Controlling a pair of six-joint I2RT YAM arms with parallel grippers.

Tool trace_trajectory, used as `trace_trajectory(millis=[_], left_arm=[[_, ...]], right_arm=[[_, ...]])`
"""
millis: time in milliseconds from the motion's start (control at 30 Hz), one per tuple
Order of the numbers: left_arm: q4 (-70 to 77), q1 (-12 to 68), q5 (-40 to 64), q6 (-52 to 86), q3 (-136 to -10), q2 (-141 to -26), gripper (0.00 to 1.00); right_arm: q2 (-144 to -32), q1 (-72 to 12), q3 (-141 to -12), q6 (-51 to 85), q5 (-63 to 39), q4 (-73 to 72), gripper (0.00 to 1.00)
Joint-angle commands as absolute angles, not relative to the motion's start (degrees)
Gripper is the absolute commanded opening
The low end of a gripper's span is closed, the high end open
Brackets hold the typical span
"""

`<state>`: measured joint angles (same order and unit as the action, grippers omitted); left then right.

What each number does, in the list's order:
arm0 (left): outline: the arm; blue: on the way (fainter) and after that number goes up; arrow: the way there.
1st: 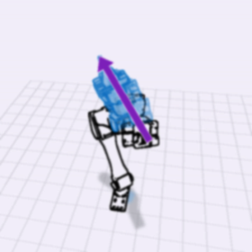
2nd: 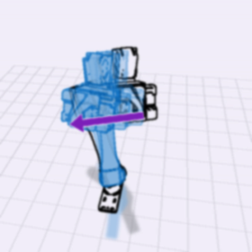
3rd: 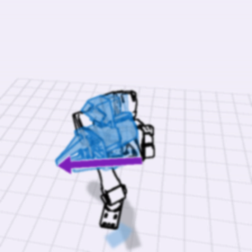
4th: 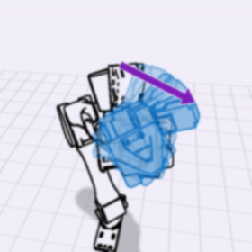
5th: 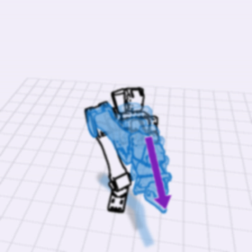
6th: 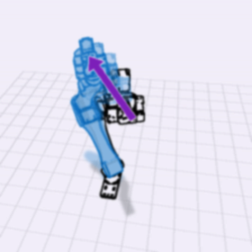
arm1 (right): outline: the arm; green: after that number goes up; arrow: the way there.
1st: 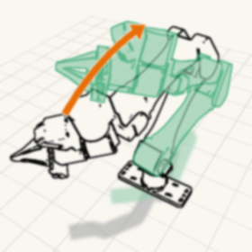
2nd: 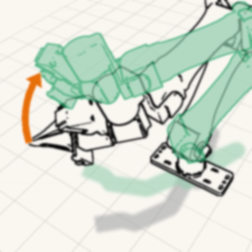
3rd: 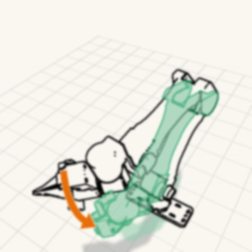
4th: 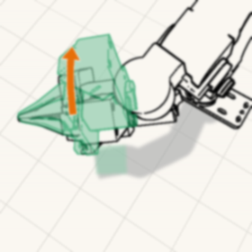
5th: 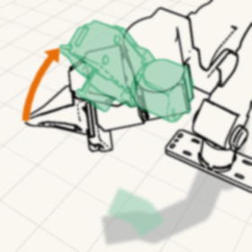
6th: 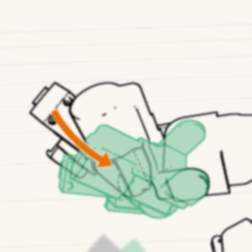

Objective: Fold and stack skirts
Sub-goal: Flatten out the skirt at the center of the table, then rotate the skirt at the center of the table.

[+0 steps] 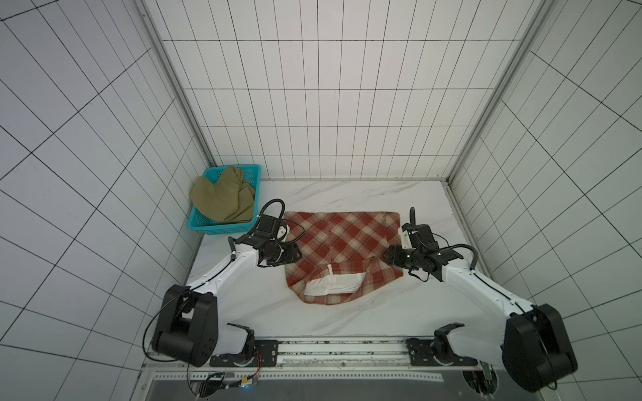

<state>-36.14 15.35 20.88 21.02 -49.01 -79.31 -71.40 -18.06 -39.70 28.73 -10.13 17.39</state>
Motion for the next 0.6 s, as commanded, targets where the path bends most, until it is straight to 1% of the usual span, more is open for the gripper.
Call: trace_trajectory(millis=[0,167,367,500,567], left_arm=[[-30.9,15.6,20.8,23.1,-48.4,-80.3,0.57],[-30.9,15.7,20.3,23.0,-48.5,-81.1,0.57],[-32.0,15.5,23.2,23.4,-49.0,-81.6,0.57],[-33.5,15.4,23.2,23.3,-49.4,-81.8,0.57],[-33.6,15.4,23.2,23.7,-49.1,-81.9,0.57]], right_arm=[[-75.9,-15.2,-39.6,31.8,-8.3,9.4,0.55],[-87.7,-13.0,-44.6,31.7,-9.3,6.1,0.53],[-102.5,-11.4,-54.3,30.9,-10.3,4.3,0.51],[-111.8,-11.2,-64.1,30.4,-11.4,3.7,0.51],[-116.7,-11.3,-71.0,29.9,-12.4,4.2,0.50]])
